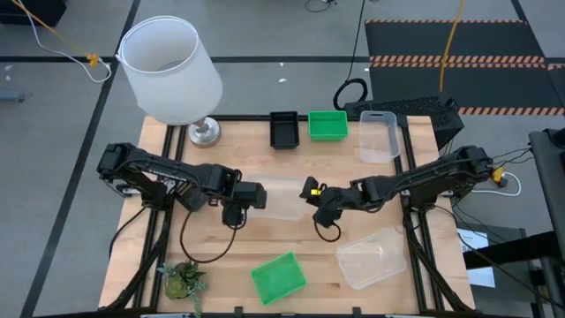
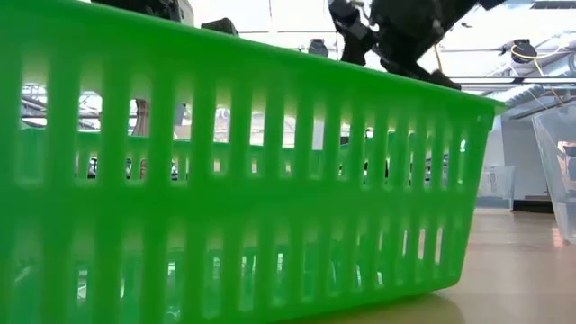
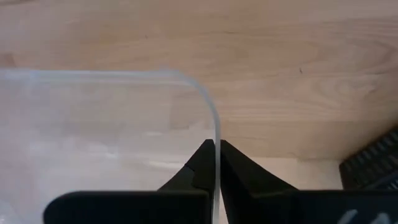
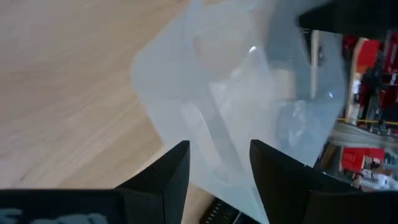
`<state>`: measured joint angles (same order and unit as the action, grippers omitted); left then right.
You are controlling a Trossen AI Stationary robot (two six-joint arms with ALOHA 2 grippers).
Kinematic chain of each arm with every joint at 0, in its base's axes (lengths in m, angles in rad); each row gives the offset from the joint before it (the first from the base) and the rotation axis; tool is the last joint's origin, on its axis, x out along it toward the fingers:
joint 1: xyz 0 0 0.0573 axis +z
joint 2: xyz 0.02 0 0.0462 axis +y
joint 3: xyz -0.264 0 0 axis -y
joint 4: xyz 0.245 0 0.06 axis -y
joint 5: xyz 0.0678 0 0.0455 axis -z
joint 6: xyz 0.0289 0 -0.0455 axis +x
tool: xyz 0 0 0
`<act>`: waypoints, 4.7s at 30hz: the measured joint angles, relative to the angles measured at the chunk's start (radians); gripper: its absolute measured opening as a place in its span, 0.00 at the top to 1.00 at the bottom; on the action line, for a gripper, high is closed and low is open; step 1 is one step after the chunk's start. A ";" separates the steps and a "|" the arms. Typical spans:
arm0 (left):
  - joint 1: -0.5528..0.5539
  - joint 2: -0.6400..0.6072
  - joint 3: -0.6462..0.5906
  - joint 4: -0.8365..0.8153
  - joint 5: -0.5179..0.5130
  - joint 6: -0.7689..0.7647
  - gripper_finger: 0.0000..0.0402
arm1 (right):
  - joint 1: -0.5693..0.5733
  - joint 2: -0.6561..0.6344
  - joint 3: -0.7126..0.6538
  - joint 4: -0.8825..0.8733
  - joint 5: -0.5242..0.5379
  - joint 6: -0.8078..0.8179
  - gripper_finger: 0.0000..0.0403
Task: Stack baskets by color
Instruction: Stack the middle transparent bin on top of the top right transparent bin
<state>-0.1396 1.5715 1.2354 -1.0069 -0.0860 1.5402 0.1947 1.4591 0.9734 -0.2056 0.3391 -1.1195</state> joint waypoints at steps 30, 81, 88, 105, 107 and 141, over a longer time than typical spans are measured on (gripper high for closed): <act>-0.059 -0.007 -0.001 0.266 -0.470 -0.323 0.20 | 0.059 0.067 -0.002 -0.068 -0.003 0.220 1.00; 0.007 -0.065 -0.389 0.950 -0.430 -1.439 0.48 | -0.144 -0.192 0.396 -1.221 0.128 0.941 1.00; 0.007 -0.065 -0.409 1.036 -0.402 -1.434 0.48 | -0.328 -0.192 0.396 -1.366 0.129 0.989 1.00; 0.009 -0.065 -0.409 1.035 -0.356 -1.445 0.48 | -0.615 -0.172 0.381 -1.349 0.129 0.762 1.00; 0.009 -0.065 -0.409 1.035 -0.356 -1.445 0.48 | -0.634 -0.173 0.363 -1.341 0.129 0.746 1.00; 0.009 -0.064 -0.409 1.033 -0.356 -1.441 0.48 | -0.818 -0.202 0.113 -1.100 0.100 0.554 1.00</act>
<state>-0.1310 1.5070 0.8261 0.0265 -0.4423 0.0994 -0.6234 1.2568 1.0864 -1.3058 0.4393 -0.5653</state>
